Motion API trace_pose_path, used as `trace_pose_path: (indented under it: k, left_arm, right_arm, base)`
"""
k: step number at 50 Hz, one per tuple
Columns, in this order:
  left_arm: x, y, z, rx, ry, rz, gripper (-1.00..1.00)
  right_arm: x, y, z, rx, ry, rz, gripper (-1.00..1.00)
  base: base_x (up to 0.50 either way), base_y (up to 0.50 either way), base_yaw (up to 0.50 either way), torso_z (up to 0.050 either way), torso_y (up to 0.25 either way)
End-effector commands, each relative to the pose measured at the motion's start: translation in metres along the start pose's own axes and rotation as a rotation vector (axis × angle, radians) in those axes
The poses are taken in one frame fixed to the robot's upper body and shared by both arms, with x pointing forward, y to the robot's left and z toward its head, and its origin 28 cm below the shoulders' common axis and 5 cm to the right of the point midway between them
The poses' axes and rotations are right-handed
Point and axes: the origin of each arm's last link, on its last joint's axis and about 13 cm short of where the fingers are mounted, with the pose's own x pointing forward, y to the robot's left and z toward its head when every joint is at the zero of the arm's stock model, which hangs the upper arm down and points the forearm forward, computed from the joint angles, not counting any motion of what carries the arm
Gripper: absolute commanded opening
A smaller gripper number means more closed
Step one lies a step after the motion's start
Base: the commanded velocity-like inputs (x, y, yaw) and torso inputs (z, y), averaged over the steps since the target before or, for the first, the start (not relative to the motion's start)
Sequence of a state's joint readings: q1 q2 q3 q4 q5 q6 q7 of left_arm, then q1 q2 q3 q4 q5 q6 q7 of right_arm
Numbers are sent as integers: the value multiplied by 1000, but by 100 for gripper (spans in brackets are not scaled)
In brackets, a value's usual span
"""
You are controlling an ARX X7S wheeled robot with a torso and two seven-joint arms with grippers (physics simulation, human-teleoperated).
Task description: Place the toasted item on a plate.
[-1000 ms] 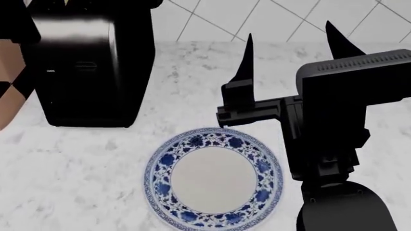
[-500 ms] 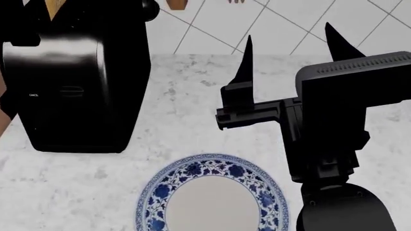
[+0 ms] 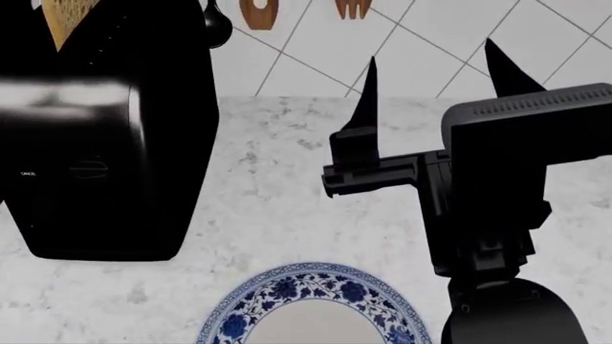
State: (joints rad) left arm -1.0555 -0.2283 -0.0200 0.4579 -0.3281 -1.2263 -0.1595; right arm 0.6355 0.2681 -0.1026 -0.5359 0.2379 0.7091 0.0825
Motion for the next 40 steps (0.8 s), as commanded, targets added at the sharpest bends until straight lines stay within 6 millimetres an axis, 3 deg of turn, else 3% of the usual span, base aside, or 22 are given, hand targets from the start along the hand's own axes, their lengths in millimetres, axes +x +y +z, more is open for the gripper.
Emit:
trace_pose_path:
  k: [1, 16, 30, 40]
  left_arm:
    - [-1, 1, 10, -9, -8, -4, 100]
    - [21, 6, 30, -31, 141, -27, 100]
    - [36, 2, 33, -28, 239, -75, 100]
    - [56, -1, 27, 8, 258, -81, 100]
  right_arm:
    - [-1, 1, -3, 5, -2, -6, 100]
    - [-3, -1, -5, 16, -6, -14, 100]
    - [-6, 1, -11, 29, -1, -15, 100]
    - [-7, 1, -11, 33, -3, -15, 100]
  base:
    - [0, 0, 0, 0, 0]
    - [0, 0, 0, 0, 0]
    - [0, 0, 0, 0, 0]
    - [0, 0, 0, 0, 0]
